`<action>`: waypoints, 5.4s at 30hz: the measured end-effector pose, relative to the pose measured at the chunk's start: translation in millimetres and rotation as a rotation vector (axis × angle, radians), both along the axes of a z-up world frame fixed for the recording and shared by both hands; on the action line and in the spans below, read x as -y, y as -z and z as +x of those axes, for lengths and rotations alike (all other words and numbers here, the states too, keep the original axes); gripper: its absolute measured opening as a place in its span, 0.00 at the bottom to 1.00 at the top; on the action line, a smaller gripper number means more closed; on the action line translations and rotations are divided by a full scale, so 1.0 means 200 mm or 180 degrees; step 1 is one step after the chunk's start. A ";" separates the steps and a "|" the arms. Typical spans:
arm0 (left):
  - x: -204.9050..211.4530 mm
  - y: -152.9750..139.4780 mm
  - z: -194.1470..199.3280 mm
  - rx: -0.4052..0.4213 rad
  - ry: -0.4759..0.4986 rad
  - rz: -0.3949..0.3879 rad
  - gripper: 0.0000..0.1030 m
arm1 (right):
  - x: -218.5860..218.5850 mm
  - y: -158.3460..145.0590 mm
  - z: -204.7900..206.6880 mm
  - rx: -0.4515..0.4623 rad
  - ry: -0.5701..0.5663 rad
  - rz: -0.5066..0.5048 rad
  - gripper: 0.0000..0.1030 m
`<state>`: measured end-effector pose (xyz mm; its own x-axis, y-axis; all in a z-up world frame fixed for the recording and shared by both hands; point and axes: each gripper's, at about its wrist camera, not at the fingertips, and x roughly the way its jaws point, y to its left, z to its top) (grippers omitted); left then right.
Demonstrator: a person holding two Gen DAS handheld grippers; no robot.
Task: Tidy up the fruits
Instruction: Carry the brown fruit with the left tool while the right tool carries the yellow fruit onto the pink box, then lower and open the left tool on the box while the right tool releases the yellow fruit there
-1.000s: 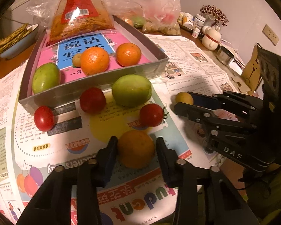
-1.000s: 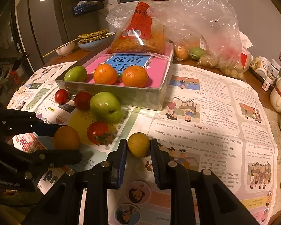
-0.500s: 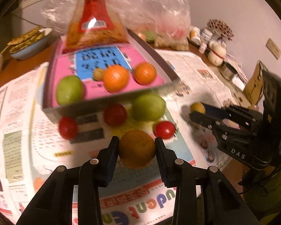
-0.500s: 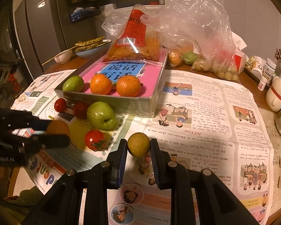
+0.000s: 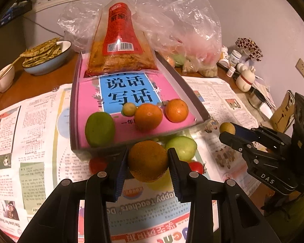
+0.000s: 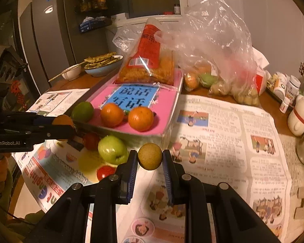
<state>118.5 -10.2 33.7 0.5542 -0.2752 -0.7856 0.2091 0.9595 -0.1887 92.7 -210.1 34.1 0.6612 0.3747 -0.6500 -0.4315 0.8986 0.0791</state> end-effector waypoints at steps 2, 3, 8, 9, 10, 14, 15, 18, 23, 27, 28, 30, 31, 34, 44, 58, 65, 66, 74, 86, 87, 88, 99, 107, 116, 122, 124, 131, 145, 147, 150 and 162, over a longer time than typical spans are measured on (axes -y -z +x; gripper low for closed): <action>0.00 0.00 0.02 -0.0008 -0.0013 0.0008 0.39 | -0.01 -0.01 0.01 0.0025 -0.0017 0.0009 0.25; 0.00 0.01 0.03 -0.0014 -0.0024 0.0014 0.39 | -0.01 -0.02 0.02 0.0032 -0.0026 0.0011 0.25; 0.01 0.02 0.08 -0.0021 -0.0067 0.0048 0.39 | -0.03 -0.04 0.06 0.0048 -0.0067 0.0019 0.25; 0.01 0.02 0.09 -0.0020 -0.0085 0.0071 0.39 | -0.03 -0.04 0.07 0.0047 -0.0072 0.0021 0.25; 0.01 0.02 0.10 -0.0018 -0.0098 0.0084 0.39 | -0.03 -0.04 0.08 0.0048 -0.0076 0.0024 0.25; 0.02 0.03 0.13 -0.0024 -0.0123 0.0122 0.39 | -0.02 -0.04 0.11 0.0047 -0.0072 0.0039 0.25; 0.02 0.04 0.14 -0.0022 -0.0127 0.0139 0.39 | -0.02 -0.03 0.11 0.0041 -0.0063 0.0045 0.25; 0.02 0.05 0.16 -0.0035 -0.0134 0.0157 0.39 | -0.01 -0.02 0.13 0.0015 -0.0044 0.0063 0.25; 0.03 0.05 0.19 -0.0047 -0.0145 0.0151 0.39 | -0.01 -0.02 0.14 -0.0007 -0.0051 0.0067 0.25; 0.03 0.05 0.22 -0.0063 -0.0154 0.0164 0.39 | 0.00 -0.02 0.15 -0.0008 -0.0046 0.0081 0.25; 0.04 0.05 0.22 -0.0068 -0.0156 0.0164 0.39 | 0.00 -0.02 0.15 -0.0007 -0.0045 0.0080 0.25; 0.04 0.06 0.24 -0.0086 -0.0164 0.0151 0.39 | 0.00 -0.02 0.16 -0.0012 -0.0041 0.0083 0.25; 0.04 0.07 0.24 -0.0093 -0.0168 0.0152 0.39 | 0.00 -0.02 0.16 -0.0014 -0.0041 0.0081 0.25; 0.03 0.08 0.26 -0.0118 -0.0179 0.0152 0.39 | 0.00 -0.02 0.18 -0.0027 -0.0042 0.0072 0.25; 0.03 0.09 0.29 -0.0097 -0.0201 0.0192 0.39 | -0.03 0.00 0.22 -0.0063 -0.0063 0.0053 0.25; 0.09 0.10 0.32 -0.0102 -0.0128 0.0175 0.39 | -0.08 0.01 0.26 -0.0082 -0.0134 0.0001 0.25; 0.11 0.09 0.33 -0.0098 -0.0099 0.0159 0.39 | -0.08 0.01 0.28 -0.0073 -0.0150 -0.0038 0.25; 0.11 0.09 0.34 -0.0100 -0.0096 0.0159 0.39 | -0.09 0.00 0.28 -0.0069 -0.0156 -0.0040 0.25; 0.13 0.09 0.36 -0.0114 -0.0055 0.0148 0.40 | -0.10 0.01 0.30 -0.0080 -0.0181 -0.0043 0.25; 0.15 0.09 0.37 -0.0103 -0.0039 0.0175 0.40 | -0.10 0.02 0.31 -0.0065 -0.0181 -0.0052 0.25; 0.15 0.09 0.37 -0.0096 -0.0040 0.0180 0.40 | -0.09 0.02 0.31 -0.0063 -0.0175 -0.0046 0.25; 0.15 0.09 0.37 -0.0092 -0.0042 0.0182 0.40 | -0.09 0.02 0.31 -0.0059 -0.0174 -0.0036 0.25; 0.16 0.09 0.36 -0.0092 -0.0068 0.0207 0.40 | -0.08 0.03 0.30 -0.0057 -0.0186 -0.0015 0.25; 0.15 0.09 0.36 -0.0083 -0.0081 0.0208 0.40 | -0.08 0.04 0.29 -0.0071 -0.0201 -0.0019 0.25; 0.16 0.09 0.35 -0.0067 -0.0083 0.0230 0.40 | -0.09 0.03 0.30 -0.0057 -0.0170 -0.0010 0.25; 0.16 0.09 0.34 -0.0059 -0.0091 0.0234 0.40 | -0.10 0.04 0.29 -0.0065 -0.0180 -0.0005 0.25; 0.15 0.09 0.34 -0.0056 -0.0095 0.0232 0.40 | -0.10 0.04 0.29 -0.0069 -0.0186 -0.0002 0.25; 0.15 0.09 0.33 -0.0050 -0.0114 0.0235 0.40 | -0.11 0.05 0.28 -0.0108 -0.0164 0.0014 0.25; 0.14 0.09 0.32 -0.0043 -0.0133 0.0226 0.40 | -0.08 0.05 0.25 -0.0111 -0.0133 0.0069 0.27; 0.14 0.09 0.32 -0.0044 -0.0136 0.0226 0.40 | -0.08 0.04 0.25 -0.0093 -0.0126 0.0068 0.29; 0.13 0.09 0.32 -0.0053 -0.0156 0.0240 0.40 | -0.08 0.03 0.24 -0.0063 -0.0125 0.0082 0.36; 0.11 0.09 0.30 -0.0074 -0.0187 0.0207 0.43 | -0.08 0.02 0.23 -0.0048 -0.0091 0.0101 0.50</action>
<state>178.8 -31.9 15.4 0.5492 -0.1907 -0.8137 0.1484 0.9804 -0.1296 138.3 -194.9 30.0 0.6401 0.4138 -0.6473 -0.4555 0.8829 0.1140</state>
